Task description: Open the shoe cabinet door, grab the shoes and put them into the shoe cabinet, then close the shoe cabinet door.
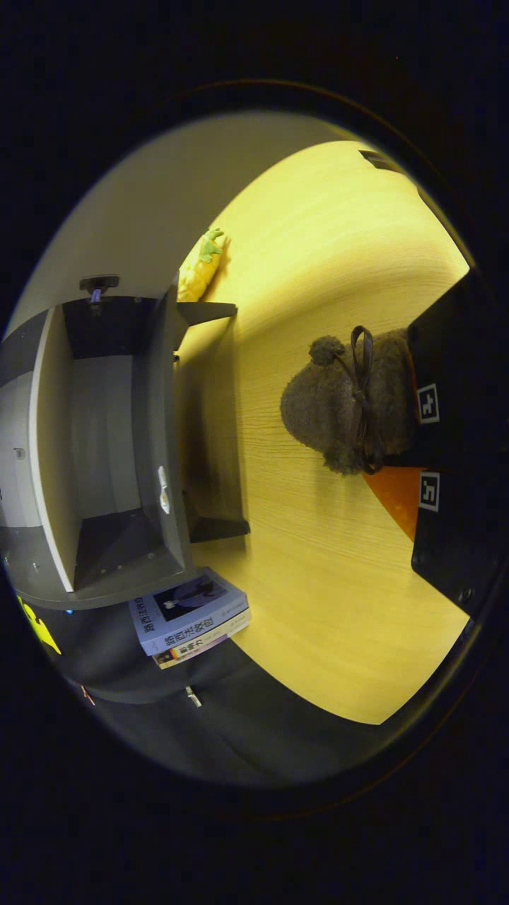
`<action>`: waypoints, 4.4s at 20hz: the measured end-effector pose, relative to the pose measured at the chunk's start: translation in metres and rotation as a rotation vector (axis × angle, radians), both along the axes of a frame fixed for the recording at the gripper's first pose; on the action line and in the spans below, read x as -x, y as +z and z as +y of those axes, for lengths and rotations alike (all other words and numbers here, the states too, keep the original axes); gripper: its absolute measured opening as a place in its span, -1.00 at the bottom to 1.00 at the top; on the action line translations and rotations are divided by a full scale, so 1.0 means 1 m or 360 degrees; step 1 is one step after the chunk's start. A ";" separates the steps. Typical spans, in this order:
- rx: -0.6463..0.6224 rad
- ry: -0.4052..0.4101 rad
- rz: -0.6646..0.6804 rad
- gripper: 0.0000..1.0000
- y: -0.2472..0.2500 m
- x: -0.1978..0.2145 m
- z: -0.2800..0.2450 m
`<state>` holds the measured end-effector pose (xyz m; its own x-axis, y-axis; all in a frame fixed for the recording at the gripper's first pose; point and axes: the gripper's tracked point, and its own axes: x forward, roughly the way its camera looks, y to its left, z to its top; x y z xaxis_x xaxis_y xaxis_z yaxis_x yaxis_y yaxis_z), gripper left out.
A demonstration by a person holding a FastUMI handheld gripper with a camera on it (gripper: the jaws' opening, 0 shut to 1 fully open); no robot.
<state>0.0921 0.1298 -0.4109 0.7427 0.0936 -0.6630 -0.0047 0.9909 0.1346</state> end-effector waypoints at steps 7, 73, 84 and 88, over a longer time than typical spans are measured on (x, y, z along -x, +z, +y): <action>-0.0141 0.0021 -0.0230 -0.79 0.131 -0.007 0.002; -0.0118 -0.0038 -0.0425 0.97 0.378 -0.303 0.004; 0.0039 -0.0155 -0.1061 0.96 0.501 -0.102 -0.020; 0.0155 -0.0147 -0.1199 0.95 0.513 -0.027 -0.041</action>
